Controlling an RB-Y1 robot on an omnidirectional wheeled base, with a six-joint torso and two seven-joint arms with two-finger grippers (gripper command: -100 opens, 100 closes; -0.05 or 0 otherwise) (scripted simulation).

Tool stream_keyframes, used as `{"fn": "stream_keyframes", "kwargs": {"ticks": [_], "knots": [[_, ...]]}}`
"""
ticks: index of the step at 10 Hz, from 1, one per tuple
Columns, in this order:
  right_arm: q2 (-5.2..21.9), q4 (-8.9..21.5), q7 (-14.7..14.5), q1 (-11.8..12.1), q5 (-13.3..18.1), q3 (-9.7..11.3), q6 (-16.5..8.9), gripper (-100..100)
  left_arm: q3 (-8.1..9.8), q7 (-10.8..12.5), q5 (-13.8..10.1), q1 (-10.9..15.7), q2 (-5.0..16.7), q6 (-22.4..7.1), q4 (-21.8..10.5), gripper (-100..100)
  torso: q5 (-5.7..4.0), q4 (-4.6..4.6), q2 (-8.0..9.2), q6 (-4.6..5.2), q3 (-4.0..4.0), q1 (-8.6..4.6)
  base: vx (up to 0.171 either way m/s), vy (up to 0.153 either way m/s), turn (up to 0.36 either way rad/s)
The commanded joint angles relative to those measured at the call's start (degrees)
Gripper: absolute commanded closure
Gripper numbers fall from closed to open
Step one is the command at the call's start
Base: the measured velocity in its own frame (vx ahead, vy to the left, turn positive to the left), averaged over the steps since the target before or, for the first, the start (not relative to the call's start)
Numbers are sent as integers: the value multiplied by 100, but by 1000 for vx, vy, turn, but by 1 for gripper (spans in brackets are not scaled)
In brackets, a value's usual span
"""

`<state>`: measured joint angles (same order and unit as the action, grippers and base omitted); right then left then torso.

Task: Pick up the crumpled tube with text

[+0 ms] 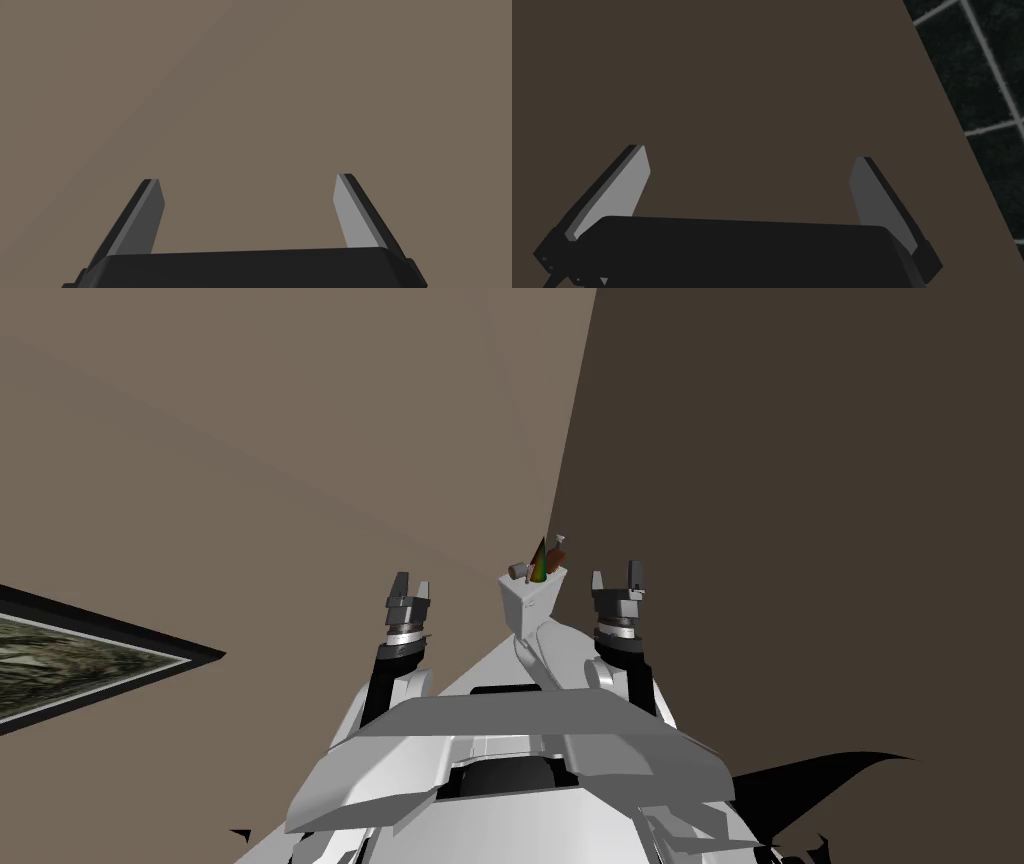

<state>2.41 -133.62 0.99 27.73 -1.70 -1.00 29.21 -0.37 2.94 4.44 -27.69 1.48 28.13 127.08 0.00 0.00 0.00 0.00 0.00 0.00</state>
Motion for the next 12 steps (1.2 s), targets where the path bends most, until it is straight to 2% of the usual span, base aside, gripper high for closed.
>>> {"fn": "stream_keyframes", "kwargs": {"ticks": [1,6,12], "knots": [[202,86,6,-23,21,11,-62,-100,0,0,0,0,0,0,0,0,0,0,0,0,0,0,-2,15,51],[850,438,34,-119,118,61,-340,-100,0,0,0,0,0,0,0,0,3,0,-2,-1,-1,13,0,35,69],[1927,1055,88,-291,302,158,-861,-100,-1,0,0,0,0,0,0,0,4,-1,-3,-1,-2,19,2,53,107]]}}
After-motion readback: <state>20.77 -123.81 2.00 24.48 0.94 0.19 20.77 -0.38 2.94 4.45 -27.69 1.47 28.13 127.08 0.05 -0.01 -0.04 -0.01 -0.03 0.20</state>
